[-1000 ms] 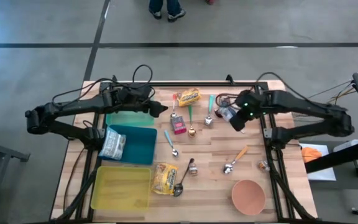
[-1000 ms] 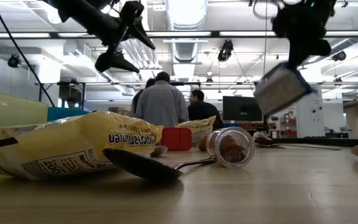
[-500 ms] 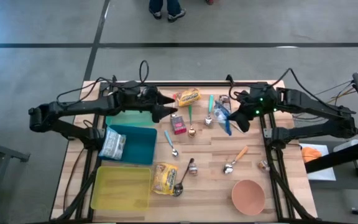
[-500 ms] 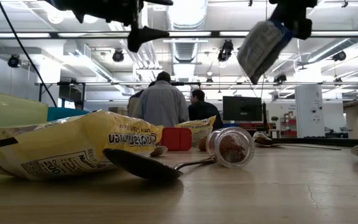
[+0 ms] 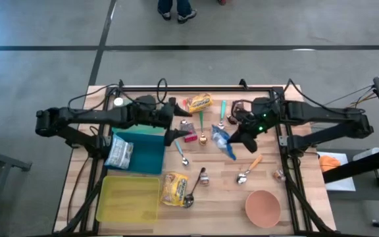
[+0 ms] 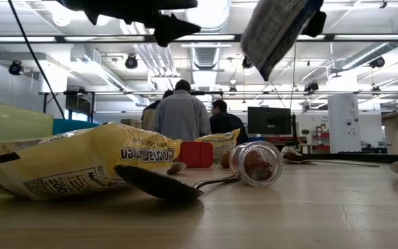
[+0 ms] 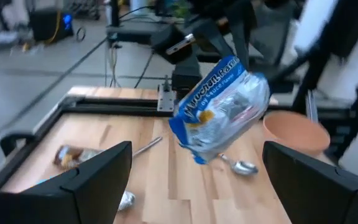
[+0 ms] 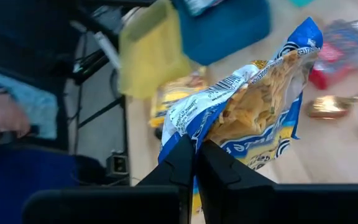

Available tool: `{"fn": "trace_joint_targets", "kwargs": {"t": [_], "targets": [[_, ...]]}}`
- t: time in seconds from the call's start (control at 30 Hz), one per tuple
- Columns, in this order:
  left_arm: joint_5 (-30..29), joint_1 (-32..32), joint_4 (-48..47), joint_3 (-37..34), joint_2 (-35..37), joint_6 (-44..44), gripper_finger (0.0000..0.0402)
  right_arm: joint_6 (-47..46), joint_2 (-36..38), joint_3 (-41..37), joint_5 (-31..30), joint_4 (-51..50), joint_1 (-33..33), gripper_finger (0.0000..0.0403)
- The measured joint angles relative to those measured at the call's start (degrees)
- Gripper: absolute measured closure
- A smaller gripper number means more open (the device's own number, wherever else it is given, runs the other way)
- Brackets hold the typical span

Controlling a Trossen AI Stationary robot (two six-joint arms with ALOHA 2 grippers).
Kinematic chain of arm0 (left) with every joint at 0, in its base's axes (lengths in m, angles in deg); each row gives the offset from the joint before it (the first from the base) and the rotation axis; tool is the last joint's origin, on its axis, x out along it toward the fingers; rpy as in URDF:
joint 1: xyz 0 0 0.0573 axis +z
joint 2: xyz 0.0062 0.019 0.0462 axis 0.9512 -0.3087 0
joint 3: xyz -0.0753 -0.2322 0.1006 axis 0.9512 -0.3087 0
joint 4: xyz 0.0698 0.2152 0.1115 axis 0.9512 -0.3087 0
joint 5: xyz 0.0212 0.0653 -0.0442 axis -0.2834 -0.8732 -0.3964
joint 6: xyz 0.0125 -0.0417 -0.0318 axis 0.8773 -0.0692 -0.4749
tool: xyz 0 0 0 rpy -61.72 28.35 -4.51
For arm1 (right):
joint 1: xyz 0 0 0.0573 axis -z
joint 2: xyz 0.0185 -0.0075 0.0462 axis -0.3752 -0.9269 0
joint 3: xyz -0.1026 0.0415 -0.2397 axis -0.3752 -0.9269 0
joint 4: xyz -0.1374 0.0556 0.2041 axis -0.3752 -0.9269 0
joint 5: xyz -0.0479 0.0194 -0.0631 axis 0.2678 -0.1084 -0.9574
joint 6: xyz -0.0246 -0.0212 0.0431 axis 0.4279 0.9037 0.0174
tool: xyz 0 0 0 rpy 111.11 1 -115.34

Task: Pick & Place Food Item
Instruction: Put the blue noodle pack into the dark blue bin

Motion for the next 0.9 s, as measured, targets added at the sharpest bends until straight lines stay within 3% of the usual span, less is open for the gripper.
{"fn": "trace_joint_targets", "kwargs": {"t": [0.17, 0.33, 0.53, 0.77, 0.9], "targets": [[0.0, -2.17, -0.01, -0.01, -0.02, 8.39, 0.0032, -1.98, -2.64, 0.04, 1.92, 4.76, -1.84, 0.0395], [0.02, -3.5, -0.01, -0.03, -0.02, 9.02, 0.0033, -2.78, -5.69, 0.16, 5.16, 10.38, -2.57, 0.0395], [0.34, -4.0, 0.01, -0.05, -0.04, 5.67, 0.0033, -2.19, -10.03, 2.48, 9.02, 12.82, -2.56, 0.0395], [8.42, -4.09, -0.04, -0.05, -0.04, -1.69, 0.0033, 0.43, -14.96, 8.0, 14.06, 13.58, -2.56, 0.0395], [9.77, -4.09, -0.04, -0.06, -0.04, -3.16, 0.0033, 1.15, -17.98, 11.84, 15.97, 13.48, -2.85, 0.0395]]}}
